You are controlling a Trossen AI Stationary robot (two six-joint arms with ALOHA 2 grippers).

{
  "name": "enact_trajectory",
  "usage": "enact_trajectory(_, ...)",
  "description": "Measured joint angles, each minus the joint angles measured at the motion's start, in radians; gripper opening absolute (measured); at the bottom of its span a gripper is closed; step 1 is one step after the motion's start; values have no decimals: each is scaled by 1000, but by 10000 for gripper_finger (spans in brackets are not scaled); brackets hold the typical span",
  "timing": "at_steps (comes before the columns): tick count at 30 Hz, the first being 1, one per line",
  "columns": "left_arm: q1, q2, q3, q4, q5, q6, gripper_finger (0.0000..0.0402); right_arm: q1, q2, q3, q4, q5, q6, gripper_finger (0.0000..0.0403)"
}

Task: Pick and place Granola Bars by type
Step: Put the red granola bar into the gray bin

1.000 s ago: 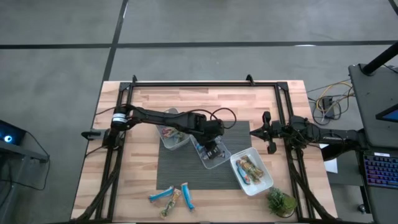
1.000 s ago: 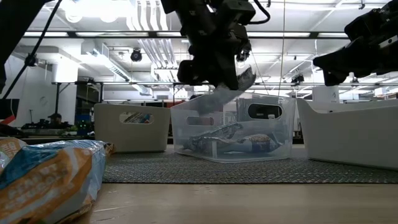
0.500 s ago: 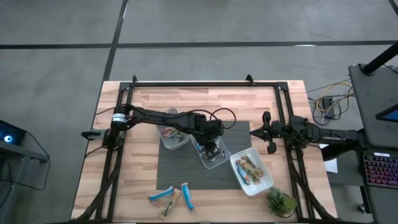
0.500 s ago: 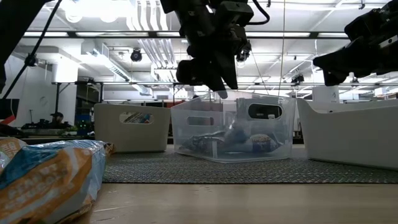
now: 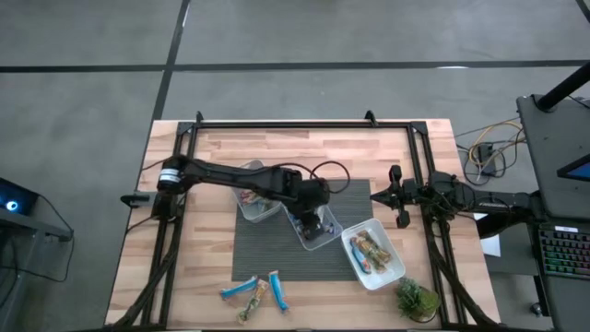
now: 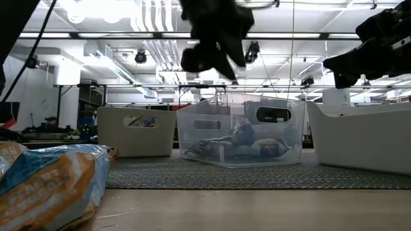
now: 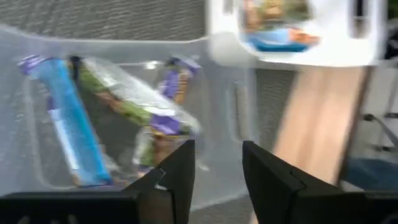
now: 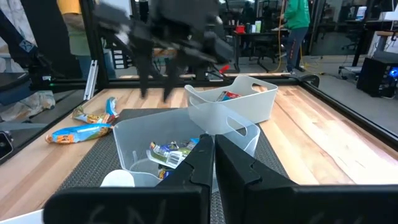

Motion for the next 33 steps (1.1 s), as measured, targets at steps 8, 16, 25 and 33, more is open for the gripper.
enact_trajectory(8, -67, -42, 23, -96, 13, -4, 13, 0, 0, 0, 0, 0, 0, 9)
enact_trajectory(16, -153, -84, 25, -192, 13, -146, 1, 0, 8, 0, 0, 0, 0, 8)
enact_trajectory(25, -287, -108, 29, -371, 13, -327, 0, 0, 7, 0, 0, 0, 0, 8)
enact_trajectory(33, -401, -108, 28, -415, 13, -428, 0, 0, 7, 0, 0, 0, 0, 8)
